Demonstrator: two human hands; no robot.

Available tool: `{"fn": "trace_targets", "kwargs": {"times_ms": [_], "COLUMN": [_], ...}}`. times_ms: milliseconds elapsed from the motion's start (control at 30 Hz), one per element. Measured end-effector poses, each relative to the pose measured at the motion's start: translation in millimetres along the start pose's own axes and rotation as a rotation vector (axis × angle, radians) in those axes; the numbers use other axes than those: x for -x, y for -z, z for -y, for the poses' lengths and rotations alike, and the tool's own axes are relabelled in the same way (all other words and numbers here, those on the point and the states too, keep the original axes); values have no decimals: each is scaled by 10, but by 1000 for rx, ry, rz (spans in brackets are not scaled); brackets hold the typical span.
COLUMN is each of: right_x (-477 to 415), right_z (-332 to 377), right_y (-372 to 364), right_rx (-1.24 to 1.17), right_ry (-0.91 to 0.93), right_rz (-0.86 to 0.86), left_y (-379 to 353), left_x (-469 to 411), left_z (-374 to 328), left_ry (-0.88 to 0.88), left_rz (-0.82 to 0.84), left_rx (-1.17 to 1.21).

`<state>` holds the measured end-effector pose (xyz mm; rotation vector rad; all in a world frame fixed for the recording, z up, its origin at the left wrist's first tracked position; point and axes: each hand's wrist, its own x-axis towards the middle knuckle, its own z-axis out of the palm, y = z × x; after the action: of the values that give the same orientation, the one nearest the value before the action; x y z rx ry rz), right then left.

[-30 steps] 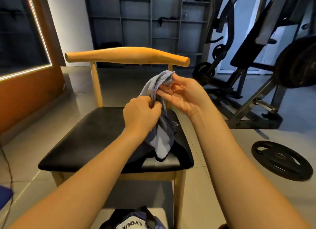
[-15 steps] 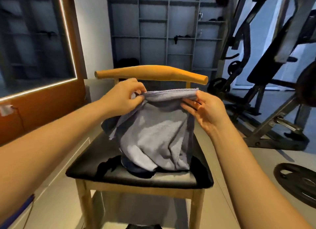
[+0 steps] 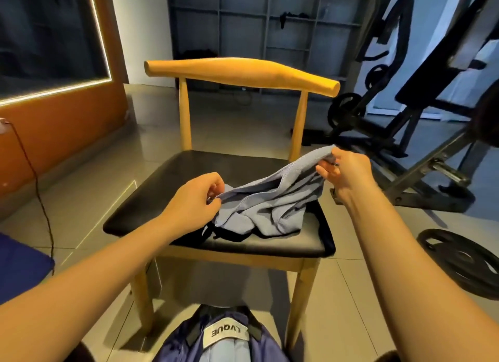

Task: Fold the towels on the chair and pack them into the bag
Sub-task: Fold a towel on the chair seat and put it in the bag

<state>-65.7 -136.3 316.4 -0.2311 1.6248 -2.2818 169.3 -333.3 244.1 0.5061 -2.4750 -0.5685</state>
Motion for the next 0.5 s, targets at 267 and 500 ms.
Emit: {"fn": "trace_targets", "kwargs": {"times_ms": [267, 500], "right_x": [-36, -90], "right_z": [-54, -121], "right_y": [-76, -90], "right_rx": [85, 60], "right_ry": [-9, -21], "right_rz": [-111, -182], "left_y": [20, -133], "left_x": [283, 381], "left_z": [-78, -159], "left_ry": [-245, -311], "left_rz": [-127, -83], "left_rx": [14, -109]}}
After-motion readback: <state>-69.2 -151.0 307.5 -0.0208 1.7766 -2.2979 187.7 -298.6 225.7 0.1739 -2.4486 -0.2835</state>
